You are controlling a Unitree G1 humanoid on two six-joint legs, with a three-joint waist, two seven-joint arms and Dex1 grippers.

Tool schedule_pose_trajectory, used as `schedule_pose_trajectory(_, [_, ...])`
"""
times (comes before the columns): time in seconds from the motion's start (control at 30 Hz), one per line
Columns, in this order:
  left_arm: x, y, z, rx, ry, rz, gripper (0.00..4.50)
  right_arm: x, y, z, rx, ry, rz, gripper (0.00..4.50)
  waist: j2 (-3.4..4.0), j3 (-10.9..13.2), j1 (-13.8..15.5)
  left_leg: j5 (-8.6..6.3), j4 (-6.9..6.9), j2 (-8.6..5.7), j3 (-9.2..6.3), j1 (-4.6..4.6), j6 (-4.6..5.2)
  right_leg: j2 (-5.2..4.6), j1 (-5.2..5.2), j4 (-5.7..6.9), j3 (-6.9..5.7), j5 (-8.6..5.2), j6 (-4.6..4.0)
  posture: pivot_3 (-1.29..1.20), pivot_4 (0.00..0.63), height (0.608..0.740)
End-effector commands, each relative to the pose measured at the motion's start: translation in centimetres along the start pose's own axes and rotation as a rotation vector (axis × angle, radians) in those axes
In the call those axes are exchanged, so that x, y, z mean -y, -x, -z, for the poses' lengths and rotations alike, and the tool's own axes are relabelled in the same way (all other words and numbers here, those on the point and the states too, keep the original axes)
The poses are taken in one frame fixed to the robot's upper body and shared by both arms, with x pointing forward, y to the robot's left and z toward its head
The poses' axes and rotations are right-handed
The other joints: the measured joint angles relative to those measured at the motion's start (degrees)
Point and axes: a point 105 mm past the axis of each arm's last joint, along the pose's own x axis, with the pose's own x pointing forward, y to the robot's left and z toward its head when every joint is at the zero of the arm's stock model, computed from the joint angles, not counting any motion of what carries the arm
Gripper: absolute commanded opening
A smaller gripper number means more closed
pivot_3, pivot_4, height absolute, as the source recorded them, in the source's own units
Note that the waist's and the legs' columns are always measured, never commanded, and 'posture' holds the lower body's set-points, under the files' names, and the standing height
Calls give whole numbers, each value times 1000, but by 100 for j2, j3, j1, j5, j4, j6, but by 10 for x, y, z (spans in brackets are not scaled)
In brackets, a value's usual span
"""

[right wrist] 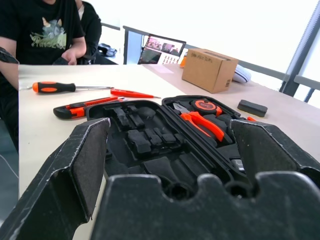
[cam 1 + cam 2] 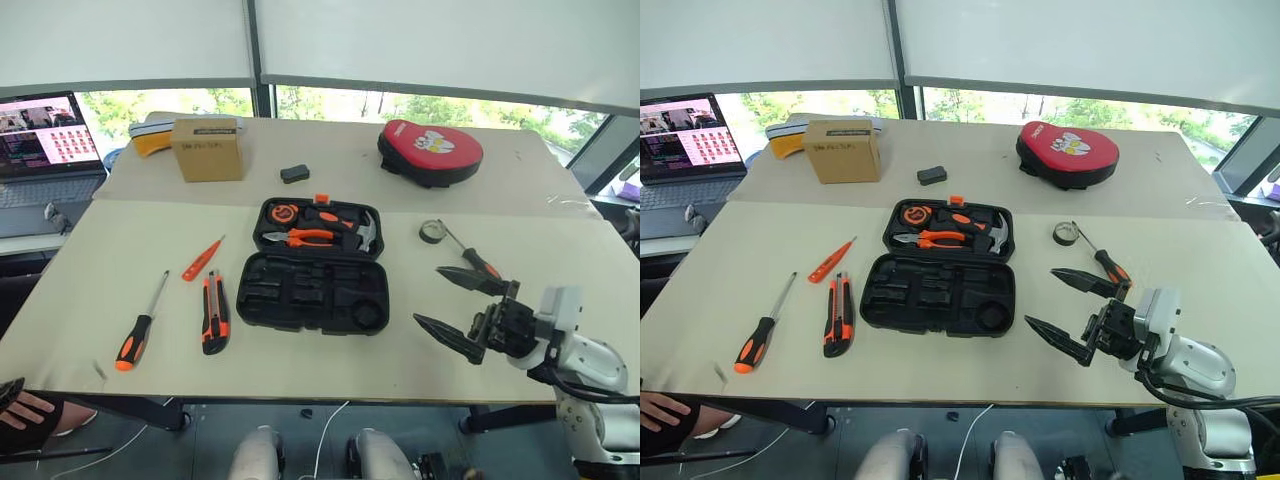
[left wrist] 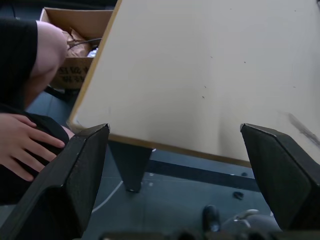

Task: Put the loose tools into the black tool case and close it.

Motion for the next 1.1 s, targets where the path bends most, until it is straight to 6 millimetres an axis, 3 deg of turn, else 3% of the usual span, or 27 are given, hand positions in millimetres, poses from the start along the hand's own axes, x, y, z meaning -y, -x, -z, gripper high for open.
schedule_pose_trajectory(0.03, [29,-5,-38,69,6,96,4500,-3,1,-6,8,56,-18,4463,-6,-4,6,-1,0,0,-1,2,-1,-4,2,0,-3,0,0,0,150,740])
schedule_pose_trajectory(0.13, [57,-17,-45,-14,-35,190,4500,-6,2,-4,1,52,-29,4463,-25,-16,-2,-2,0,-1,-2,1,-4,-3,7,5,-3,0,0,0,150,740])
schedule_pose_trajectory(0.27, [81,-37,-37,-214,-90,205,4500,-6,2,-5,0,49,-37,4463,-21,-18,-32,6,0,-2,4,3,9,2,18,9,8,0,-1,0,150,740])
schedule_pose_trajectory(0.47, [116,-65,-24,-273,-116,252,4500,-6,2,-7,4,49,-53,4463,22,1,-105,18,-2,4,6,-2,30,25,9,13,19,-1,-2,0,150,740])
schedule_pose_trajectory(0.57, [123,-77,-16,-282,-116,242,4500,-6,2,-7,5,47,-57,4463,26,3,-128,18,-4,3,6,-1,30,25,10,14,23,-1,-2,0,150,740])
schedule_pose_trajectory(0.67, [130,-85,-6,-301,-112,253,3736,-8,1,-5,2,48,-61,4500,28,4,-130,19,-4,3,4,2,30,25,13,15,23,-1,-2,0,150,740])
schedule_pose_trajectory(0.77, [127,-84,2,-337,-121,241,2570,-8,1,-5,0,51,-60,4500,34,4,-129,19,-4,-1,6,3,30,19,12,15,24,-1,-2,0,150,740])
schedule_pose_trajectory(0.87, [118,-81,-4,-320,-130,219,1449,-8,4,-5,-6,53,-52,4500,37,5,-129,19,-4,-4,7,2,30,12,12,14,24,-1,-2,0,150,740])
schedule_pose_trajectory(0.93, [111,-79,-25,-230,-220,221,733,-6,7,-6,-12,66,-39,4500,38,5,-130,19,-4,-4,7,2,30,10,12,14,23,-1,-2,0,150,740])
schedule_pose_trajectory(1.03, [114,-72,-58,-152,-346,277,621,-1,11,-11,-7,80,4,4500,28,11,-130,18,-4,-1,6,-5,29,10,3,16,21,-3,-6,0,150,740])
schedule_pose_trajectory(1.1, [138,-70,-85,-47,-454,432,616,1,15,-15,-12,82,35,4500,28,13,-94,8,-4,1,4,-6,9,10,2,14,17,-3,-9,0,150,740])
